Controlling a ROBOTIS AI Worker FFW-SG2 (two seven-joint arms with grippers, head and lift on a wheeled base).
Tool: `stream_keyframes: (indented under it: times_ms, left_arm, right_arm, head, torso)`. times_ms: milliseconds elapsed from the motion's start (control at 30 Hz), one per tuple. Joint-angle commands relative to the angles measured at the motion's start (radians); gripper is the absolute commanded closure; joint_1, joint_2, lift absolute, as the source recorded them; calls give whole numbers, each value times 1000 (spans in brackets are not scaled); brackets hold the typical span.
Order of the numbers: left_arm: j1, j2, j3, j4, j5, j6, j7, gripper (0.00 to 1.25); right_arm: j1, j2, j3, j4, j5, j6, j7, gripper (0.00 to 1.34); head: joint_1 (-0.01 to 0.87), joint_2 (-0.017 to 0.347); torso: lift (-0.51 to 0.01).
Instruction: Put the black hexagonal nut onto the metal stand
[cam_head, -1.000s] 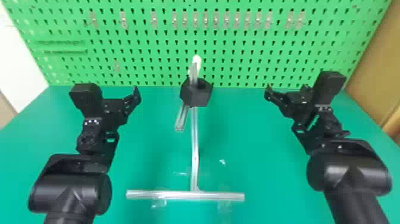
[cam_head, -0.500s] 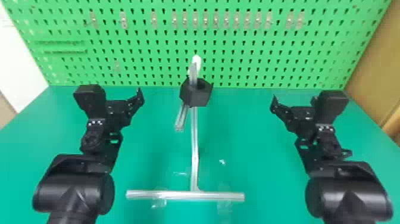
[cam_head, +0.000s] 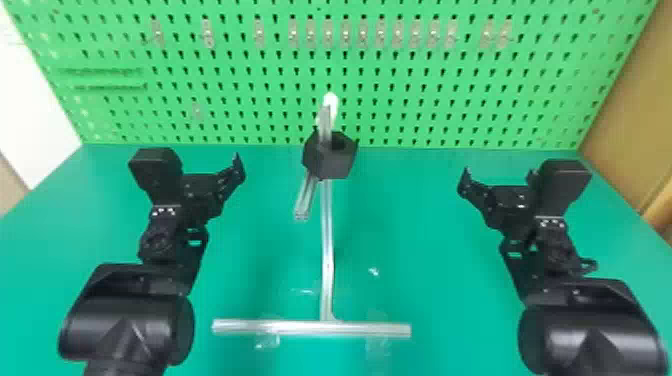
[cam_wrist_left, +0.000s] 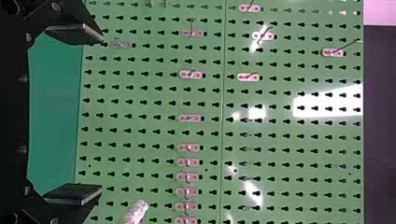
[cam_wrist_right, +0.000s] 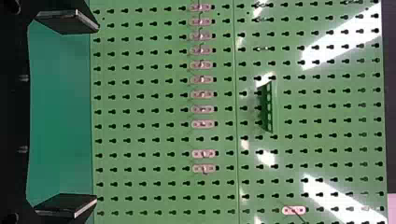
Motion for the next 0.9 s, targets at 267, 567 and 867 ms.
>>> stream_keyframes:
  times_ms: [267, 567, 867]
  left_arm:
    - [1, -1, -3, 9, -1, 0, 0, 153]
    - [1, -1, -1, 9, -2, -2, 0, 153]
    - [-2, -1, -3, 9, -8, -2, 0, 153]
  right_arm:
    - [-6, -7, 6, -14, -12, 29, 0, 33]
    - [-4, -10, 5, -20, -12, 32, 0, 35]
    - [-1, -10, 2, -26, -7, 46, -2, 38]
  head:
    - [693, 81]
    - [693, 81]
    - [693, 81]
  torso:
    - [-1]
    - [-1]
    - [-1]
